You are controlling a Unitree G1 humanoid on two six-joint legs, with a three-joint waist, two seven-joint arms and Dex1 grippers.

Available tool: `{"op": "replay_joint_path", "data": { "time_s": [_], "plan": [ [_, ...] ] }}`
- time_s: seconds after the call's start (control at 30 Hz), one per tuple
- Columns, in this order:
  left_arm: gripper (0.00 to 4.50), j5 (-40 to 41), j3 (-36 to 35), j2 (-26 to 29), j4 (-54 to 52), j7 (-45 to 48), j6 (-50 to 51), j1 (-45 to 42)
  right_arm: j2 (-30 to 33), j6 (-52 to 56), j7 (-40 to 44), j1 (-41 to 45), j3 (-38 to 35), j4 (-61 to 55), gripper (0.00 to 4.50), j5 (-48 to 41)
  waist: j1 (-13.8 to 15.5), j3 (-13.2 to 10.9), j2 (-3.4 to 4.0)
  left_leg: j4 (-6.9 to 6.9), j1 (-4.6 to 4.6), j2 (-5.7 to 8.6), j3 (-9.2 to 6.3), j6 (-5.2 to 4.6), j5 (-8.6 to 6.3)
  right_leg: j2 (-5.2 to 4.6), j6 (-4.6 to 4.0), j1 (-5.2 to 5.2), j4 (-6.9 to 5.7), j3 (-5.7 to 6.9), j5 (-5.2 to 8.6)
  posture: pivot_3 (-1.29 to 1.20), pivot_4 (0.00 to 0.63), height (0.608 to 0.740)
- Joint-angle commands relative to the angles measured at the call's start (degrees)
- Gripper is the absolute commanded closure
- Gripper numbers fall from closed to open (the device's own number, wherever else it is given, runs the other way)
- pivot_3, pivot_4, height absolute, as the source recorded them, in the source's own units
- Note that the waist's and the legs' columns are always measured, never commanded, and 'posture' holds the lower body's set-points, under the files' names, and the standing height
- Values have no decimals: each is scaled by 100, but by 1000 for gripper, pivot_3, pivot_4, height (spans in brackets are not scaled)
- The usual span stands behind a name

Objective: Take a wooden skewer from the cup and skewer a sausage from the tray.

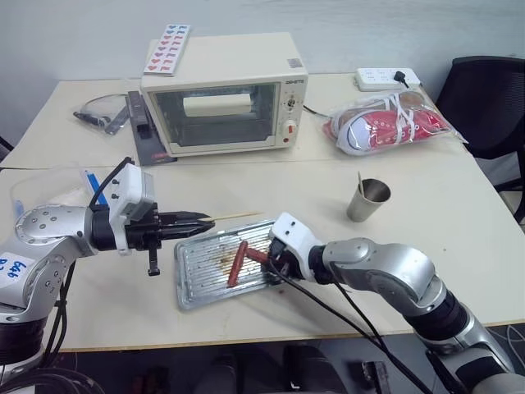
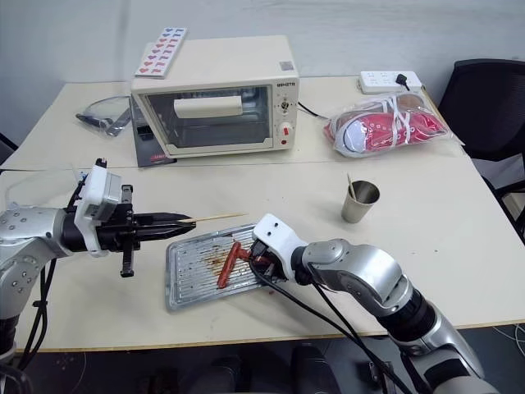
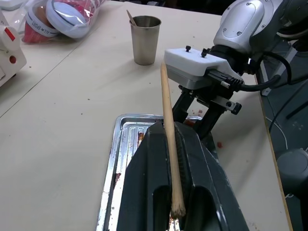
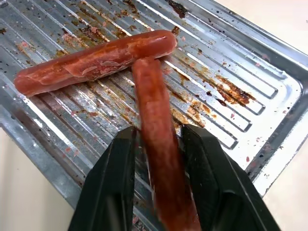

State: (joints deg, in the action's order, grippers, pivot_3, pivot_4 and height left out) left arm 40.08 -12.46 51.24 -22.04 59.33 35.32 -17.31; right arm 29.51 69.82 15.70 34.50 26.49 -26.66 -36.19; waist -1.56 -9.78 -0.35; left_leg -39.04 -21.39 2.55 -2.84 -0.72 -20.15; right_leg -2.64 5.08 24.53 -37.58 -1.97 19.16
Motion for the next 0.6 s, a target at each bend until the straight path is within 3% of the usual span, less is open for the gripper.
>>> {"op": "replay_joint_path", "data": {
  "time_s": [0.03,0.43,0.6],
  "plan": [
    [4500,-7,-67,18,-84,-4,-127,-74,-40,144,106,-167,65,89,2879,208,-2,0,0,0,0,0,0,0,0,0,0,0,0,0,0,0,150,740],
    [4500,-19,-12,5,-64,-15,-145,-117,-36,-4,425,-269,68,111,2879,655,0,0,-1,0,3,1,0,1,0,0,0,-1,-2,-1,0,0,150,740],
    [4500,-16,-7,0,-78,-30,-136,-125,-55,-27,512,-317,66,88,3850,792,0,0,0,0,3,1,0,1,0,0,0,-1,-3,-1,0,0,150,740]
  ]
}}
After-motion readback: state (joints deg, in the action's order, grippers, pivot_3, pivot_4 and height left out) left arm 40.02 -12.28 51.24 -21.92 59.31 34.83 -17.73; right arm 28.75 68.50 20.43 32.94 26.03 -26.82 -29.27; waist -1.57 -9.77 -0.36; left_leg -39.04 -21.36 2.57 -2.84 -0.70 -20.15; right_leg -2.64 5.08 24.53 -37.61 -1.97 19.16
